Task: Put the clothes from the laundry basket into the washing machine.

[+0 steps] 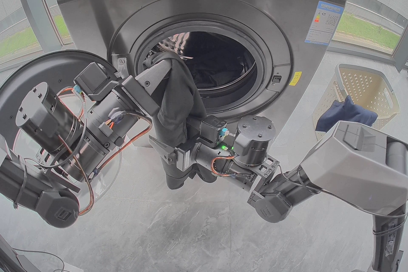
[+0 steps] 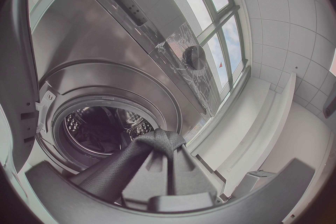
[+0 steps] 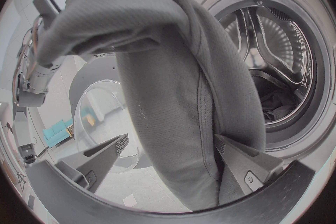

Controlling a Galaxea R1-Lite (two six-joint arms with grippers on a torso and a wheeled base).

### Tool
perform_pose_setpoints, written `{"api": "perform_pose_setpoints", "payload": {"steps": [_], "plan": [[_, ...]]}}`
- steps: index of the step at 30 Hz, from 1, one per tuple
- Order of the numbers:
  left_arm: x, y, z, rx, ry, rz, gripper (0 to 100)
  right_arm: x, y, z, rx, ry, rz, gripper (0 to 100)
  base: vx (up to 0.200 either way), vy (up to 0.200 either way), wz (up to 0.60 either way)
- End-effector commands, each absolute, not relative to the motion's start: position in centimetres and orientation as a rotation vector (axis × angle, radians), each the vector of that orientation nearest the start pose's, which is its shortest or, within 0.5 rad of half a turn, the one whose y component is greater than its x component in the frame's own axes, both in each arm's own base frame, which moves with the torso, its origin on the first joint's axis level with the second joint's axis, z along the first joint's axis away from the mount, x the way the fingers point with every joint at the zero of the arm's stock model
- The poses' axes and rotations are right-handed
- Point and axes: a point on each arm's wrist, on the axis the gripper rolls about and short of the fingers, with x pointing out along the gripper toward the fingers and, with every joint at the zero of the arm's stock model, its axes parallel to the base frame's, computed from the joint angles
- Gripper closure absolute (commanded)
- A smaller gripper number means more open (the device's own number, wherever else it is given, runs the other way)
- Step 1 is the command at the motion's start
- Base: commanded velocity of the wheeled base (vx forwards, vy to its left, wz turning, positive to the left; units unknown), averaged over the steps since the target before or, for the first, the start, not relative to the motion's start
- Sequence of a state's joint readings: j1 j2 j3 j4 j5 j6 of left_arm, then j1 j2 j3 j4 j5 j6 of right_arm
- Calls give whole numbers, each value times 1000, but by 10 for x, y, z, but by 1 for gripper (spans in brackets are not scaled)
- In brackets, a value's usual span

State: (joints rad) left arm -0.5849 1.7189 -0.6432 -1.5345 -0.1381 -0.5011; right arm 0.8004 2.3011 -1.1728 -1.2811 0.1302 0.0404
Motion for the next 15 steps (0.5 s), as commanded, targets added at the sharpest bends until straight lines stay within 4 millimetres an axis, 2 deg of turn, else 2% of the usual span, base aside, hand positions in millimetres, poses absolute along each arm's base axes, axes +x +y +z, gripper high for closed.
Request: {"api": "perform_pose_setpoints", "payload": {"steps": [1, 6, 15], "plan": [[236, -161, 224, -575, -270, -815, 100, 320, 330, 98, 85, -120, 926, 0, 0, 0, 0], [236, -161, 224, -575, -270, -815, 100, 322, 340, 90, 78, -104, 938, 0, 0, 0, 0], [236, -159, 227, -577, -282, -813, 100, 331, 342, 53, 46, -37, 927, 0, 0, 0, 0]]}}
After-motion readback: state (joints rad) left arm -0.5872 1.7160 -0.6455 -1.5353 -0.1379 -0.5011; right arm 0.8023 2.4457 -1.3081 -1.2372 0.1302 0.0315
